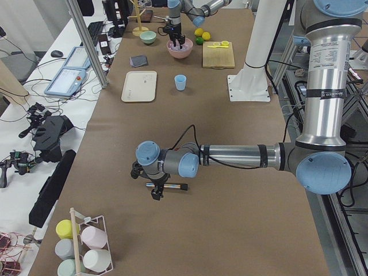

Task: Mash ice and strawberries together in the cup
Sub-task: 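Lower the right gripper into the bowl and grasp an ice cube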

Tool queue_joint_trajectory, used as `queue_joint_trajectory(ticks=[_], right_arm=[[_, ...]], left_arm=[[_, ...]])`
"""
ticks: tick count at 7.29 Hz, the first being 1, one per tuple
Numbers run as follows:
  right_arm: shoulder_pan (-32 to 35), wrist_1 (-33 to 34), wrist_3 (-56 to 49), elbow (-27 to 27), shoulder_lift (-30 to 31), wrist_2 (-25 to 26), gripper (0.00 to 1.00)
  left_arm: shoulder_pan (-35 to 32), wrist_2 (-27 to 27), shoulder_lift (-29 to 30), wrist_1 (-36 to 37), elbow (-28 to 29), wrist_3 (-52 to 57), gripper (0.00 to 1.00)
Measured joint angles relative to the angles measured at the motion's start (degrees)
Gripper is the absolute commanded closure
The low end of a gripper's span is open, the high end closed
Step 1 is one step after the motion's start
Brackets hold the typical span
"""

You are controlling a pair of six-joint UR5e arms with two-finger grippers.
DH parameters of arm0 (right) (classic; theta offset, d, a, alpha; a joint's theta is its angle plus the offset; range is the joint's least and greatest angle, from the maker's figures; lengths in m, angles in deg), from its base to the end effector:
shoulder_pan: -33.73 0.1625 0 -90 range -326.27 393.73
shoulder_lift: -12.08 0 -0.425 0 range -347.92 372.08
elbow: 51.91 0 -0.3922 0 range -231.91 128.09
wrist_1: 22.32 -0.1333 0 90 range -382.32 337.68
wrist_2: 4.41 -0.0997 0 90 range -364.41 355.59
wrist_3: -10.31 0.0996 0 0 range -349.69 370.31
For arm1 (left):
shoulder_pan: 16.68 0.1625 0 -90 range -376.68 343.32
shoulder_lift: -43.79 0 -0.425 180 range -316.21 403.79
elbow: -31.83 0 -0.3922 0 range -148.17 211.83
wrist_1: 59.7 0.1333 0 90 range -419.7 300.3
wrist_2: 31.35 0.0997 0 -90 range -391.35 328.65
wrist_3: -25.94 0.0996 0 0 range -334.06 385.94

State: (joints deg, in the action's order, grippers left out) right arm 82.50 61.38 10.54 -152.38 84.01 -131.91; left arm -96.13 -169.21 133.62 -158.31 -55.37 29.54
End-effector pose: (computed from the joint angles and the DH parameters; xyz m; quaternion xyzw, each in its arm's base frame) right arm -0.3430 -0.5016 0.3871 0.1566 -0.3872 -0.4065 0.8126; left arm 0.0324 -0.4987 0.6645 0.0203 0.4071 0.1322 0.9035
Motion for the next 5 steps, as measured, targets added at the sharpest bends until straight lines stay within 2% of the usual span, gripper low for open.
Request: queue_joint_trajectory(ticks=[3,5], right_arm=[[-1.73,-0.54,0.08,-0.17,1.40,2.14,0.32],[-1.88,-0.78,0.06,-0.39,1.56,2.28,0.42]], left_arm=[[0.00,-0.03,0.00,0.00,-0.11,0.00,0.02],[0.00,-0.04,0.00,0.02,-0.29,0.00,0.02]])
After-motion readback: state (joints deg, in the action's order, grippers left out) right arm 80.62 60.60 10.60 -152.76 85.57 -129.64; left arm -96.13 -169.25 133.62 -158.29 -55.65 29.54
